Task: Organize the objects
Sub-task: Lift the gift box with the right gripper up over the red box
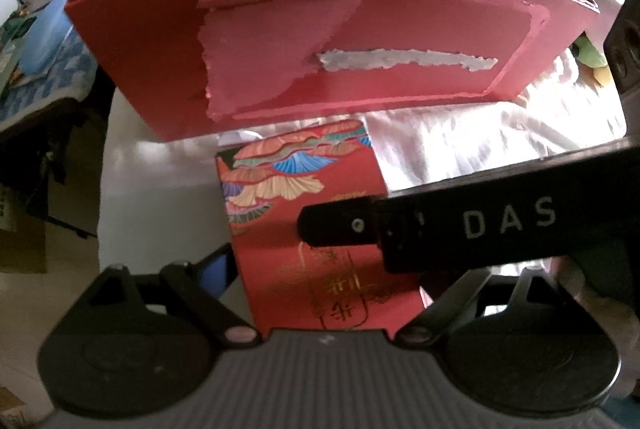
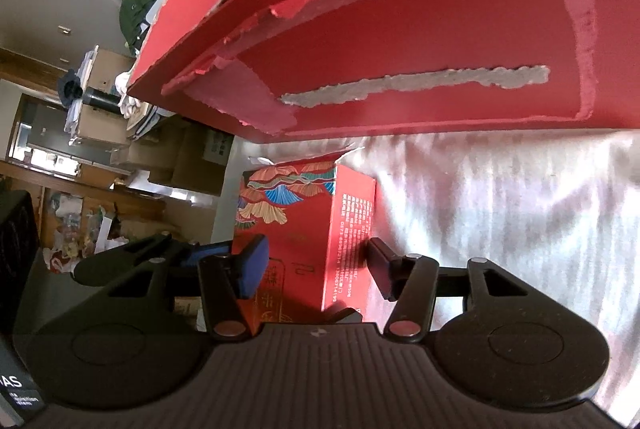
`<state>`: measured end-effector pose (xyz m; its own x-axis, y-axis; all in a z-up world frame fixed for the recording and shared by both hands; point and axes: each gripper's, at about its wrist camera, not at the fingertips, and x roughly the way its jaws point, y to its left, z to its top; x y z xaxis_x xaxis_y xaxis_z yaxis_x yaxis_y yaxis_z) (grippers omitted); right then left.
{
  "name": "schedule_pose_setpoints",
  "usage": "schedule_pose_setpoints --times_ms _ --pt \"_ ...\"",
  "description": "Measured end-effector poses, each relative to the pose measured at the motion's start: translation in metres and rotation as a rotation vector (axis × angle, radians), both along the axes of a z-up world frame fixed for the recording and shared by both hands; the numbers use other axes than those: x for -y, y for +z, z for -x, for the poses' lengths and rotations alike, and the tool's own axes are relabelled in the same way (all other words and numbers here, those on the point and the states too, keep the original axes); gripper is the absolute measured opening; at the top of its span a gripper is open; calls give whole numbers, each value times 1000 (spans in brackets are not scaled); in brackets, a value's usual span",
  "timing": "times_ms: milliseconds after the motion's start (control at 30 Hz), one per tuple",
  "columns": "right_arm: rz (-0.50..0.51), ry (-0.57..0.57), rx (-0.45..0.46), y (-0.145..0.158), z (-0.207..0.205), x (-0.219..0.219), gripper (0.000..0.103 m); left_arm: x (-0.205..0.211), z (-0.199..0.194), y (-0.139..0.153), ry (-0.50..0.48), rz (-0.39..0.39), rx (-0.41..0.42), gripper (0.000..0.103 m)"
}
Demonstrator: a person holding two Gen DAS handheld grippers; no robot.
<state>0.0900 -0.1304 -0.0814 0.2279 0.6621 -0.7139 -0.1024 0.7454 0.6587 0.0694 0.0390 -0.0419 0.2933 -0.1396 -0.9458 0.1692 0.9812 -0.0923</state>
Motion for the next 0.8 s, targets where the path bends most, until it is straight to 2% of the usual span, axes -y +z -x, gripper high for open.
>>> schedule_pose_setpoints --times_ms 333,800 --pt "17 -39 47 9 2 8 57 25 -6 6 -60 -40 6 89" --pt "49 -123 71 20 17 29 57 59 -8 16 -164 -53 4 89"
